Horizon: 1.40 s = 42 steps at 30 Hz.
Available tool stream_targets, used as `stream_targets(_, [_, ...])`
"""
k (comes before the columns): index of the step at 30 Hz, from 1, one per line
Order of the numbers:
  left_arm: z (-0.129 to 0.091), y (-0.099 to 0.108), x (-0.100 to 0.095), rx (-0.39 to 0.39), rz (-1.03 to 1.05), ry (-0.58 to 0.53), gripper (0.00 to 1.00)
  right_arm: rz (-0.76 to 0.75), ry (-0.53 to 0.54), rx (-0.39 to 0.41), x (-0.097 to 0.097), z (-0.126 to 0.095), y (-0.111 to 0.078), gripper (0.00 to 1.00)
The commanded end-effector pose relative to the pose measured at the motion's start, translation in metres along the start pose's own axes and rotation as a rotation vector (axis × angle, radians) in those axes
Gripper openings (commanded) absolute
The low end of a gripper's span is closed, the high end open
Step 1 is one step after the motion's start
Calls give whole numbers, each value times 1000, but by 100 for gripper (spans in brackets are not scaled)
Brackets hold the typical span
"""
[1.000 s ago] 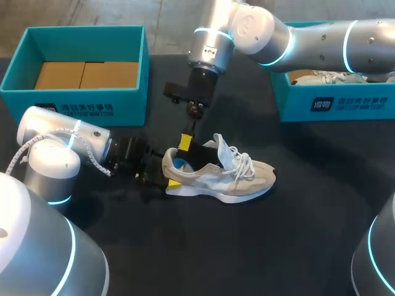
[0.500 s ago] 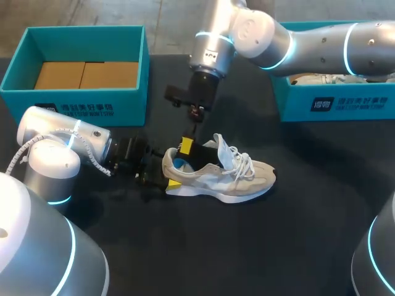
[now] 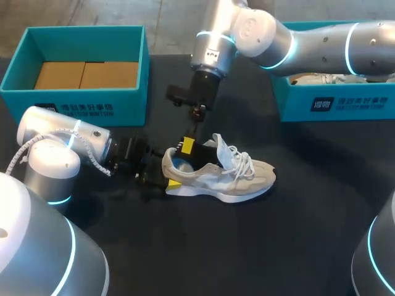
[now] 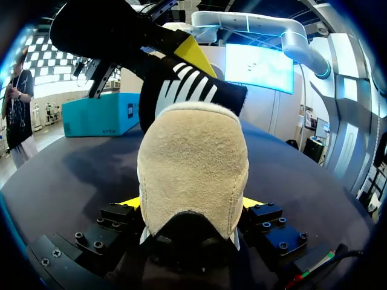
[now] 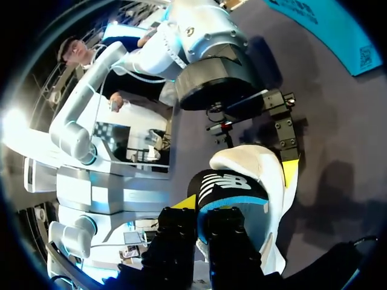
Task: Take the shoe out of the shoebox, open the shoe tongue, remove and reinsert the insole, then place the shoe into the shoebox
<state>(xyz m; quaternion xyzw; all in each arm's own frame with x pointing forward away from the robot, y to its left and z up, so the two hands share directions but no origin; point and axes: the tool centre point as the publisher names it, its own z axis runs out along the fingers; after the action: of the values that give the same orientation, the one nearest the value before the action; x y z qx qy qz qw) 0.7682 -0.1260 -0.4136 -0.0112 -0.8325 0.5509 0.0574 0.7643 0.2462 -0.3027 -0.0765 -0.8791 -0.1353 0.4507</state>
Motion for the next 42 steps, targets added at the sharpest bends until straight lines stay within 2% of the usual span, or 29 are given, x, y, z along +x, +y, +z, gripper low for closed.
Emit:
stream_targets(1, [0,2,0,-1,0,0,0,-20,-37,-13,19,-7,-7,0])
stream_targets(12, [0,2,0,-1,0,0,0,-91,-122,-6,41,-34,3,0])
stream_targets(18, [0,2,0,-1,0,0,0,-132,-203,-32,51,-49,11,0])
stream_targets(24, [0,2,0,-1,0,0,0,-158,-308,-76,62,-67,19,0])
stream_targets(30, [0,2,0,-1,0,0,0,-147,-405,-153,72,-81,23,0])
stream_targets(36, [0,2,0,-1,0,0,0,-121,-501,-208,79,-91,28,0])
stream_targets(42, [0,2,0,-1,0,0,0,-81,-623,-299,86,-97,31,0])
